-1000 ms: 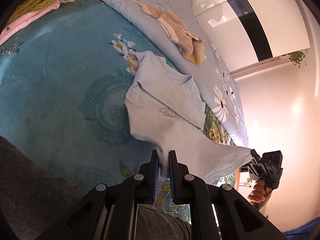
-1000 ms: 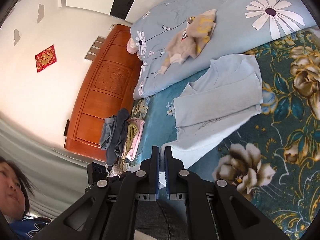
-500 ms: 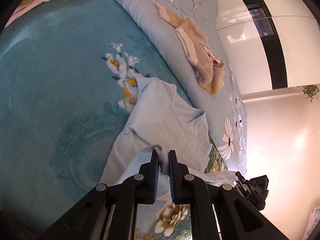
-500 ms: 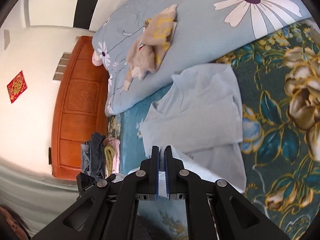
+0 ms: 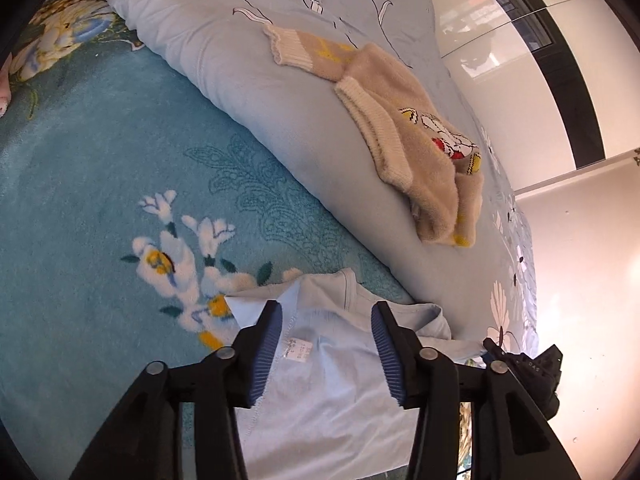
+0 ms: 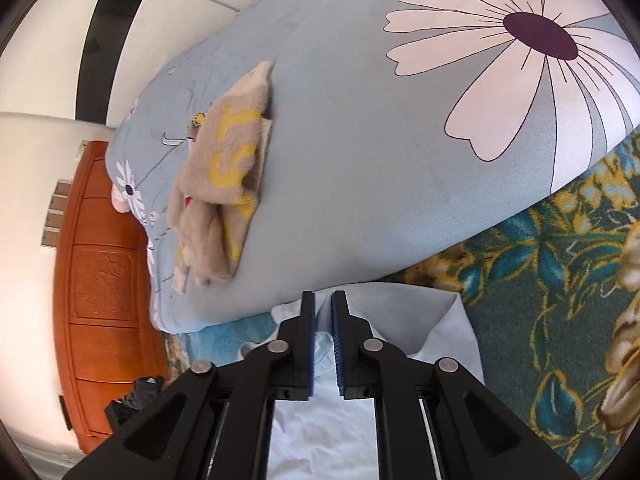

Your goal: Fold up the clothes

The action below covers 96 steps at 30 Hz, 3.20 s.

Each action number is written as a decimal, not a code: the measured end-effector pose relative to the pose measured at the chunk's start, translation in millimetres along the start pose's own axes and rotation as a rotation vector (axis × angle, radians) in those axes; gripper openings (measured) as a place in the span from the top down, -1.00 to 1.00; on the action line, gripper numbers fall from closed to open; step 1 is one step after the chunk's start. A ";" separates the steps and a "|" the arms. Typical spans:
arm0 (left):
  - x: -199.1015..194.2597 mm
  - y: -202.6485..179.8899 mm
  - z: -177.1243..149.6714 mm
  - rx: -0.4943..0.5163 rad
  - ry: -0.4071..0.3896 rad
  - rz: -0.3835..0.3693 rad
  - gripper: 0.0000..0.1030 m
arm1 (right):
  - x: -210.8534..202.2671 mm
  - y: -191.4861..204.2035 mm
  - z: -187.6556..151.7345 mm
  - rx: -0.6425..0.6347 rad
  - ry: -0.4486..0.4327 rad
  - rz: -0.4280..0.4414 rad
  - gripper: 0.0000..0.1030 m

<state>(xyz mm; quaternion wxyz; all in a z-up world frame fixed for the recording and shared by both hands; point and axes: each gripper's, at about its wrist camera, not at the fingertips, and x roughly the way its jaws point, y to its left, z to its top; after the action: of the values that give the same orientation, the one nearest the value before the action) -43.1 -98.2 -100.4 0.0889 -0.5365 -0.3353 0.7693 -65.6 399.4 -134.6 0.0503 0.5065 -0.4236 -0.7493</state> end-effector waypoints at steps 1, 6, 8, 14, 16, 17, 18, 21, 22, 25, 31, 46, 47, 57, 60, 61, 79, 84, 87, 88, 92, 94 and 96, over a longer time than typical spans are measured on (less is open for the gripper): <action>-5.3 7.0 -7.1 -0.007 -0.005 -0.005 -0.03 | -2.5 -1.8 -3.0 -0.011 -0.009 -0.007 0.24; -16.2 55.0 -70.5 -0.114 0.016 0.042 -0.09 | -32.4 -27.4 -41.7 -0.020 -0.002 -0.016 0.18; -10.5 75.6 -97.8 -0.182 0.060 0.057 -0.09 | -47.8 -49.6 -69.9 0.018 -0.001 -0.037 0.18; 14.6 107.0 -132.9 -0.366 0.148 -0.028 -0.09 | -73.2 -115.0 -147.6 0.212 0.022 -0.042 0.17; 17.8 105.3 -131.2 -0.383 0.127 -0.047 -0.09 | -64.9 -119.1 -160.8 0.245 0.052 -0.022 0.17; 19.0 104.5 -130.9 -0.397 0.117 -0.055 -0.05 | -61.0 -116.7 -164.3 0.251 0.050 -0.007 0.17; 20.0 103.7 -130.7 -0.412 0.107 -0.061 -0.05 | -57.5 -113.5 -166.4 0.255 0.043 0.013 0.17; 24.2 100.2 -129.6 -0.426 0.087 -0.043 0.23 | -45.6 -105.4 -169.0 0.281 0.032 0.032 0.17; 25.7 99.5 -129.2 -0.425 0.085 -0.030 0.63 | -44.1 -103.9 -169.4 0.290 0.019 0.023 0.17; 24.8 97.4 -129.0 -0.414 0.069 -0.005 0.85 | -45.1 -101.8 -171.3 0.340 -0.033 0.007 0.48; -2.7 79.7 -127.8 -0.325 0.020 0.031 0.93 | -56.2 -75.8 -171.7 0.281 -0.048 -0.040 0.86; -76.9 117.5 -179.9 -0.347 -0.001 0.078 0.89 | -88.3 -100.8 -251.1 0.270 0.089 -0.093 0.88; -85.9 117.1 -179.2 -0.344 -0.038 0.097 0.90 | -89.2 -100.1 -250.0 0.263 0.090 -0.099 0.88; -13.5 4.2 -191.0 0.004 0.168 -0.059 0.89 | -82.6 -89.1 -247.0 0.252 0.099 -0.157 0.88; 24.7 -14.0 -202.7 0.040 0.261 -0.090 0.89 | -89.5 -83.7 -244.4 0.243 0.088 -0.149 0.88; 32.6 -16.4 -207.2 0.053 0.279 -0.080 0.89 | -91.7 -80.9 -243.6 0.229 0.084 -0.151 0.88; -54.1 70.3 -179.1 -0.114 0.012 -0.182 0.82 | -62.5 101.9 -252.0 -0.268 0.021 -0.187 0.88; -104.8 129.8 -163.2 -0.279 -0.185 -0.158 0.82 | -0.8 179.5 -327.7 -0.668 0.184 -0.146 0.88; -95.8 143.8 -161.0 -0.349 -0.157 -0.161 0.81 | 48.3 184.2 -357.2 -0.727 0.307 -0.190 0.88; -88.1 141.6 -161.4 -0.352 -0.144 -0.150 0.81 | 62.6 180.8 -362.8 -0.724 0.336 -0.220 0.88; -80.5 130.7 -161.7 -0.330 -0.135 -0.134 0.81 | 85.5 172.3 -376.7 -0.735 0.367 -0.265 0.87; -80.4 132.7 -163.0 -0.347 -0.137 -0.137 0.78 | 82.2 176.4 -377.4 -0.752 0.356 -0.259 0.87; -78.4 137.0 -163.4 -0.374 -0.131 -0.145 0.71 | 79.0 183.6 -375.6 -0.758 0.343 -0.236 0.87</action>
<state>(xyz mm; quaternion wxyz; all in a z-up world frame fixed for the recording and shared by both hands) 164.1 -172.5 -156.7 0.0209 -0.4671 -0.5148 0.7186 132.5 23.5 -113.4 0.2165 0.6144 -0.0428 -0.7575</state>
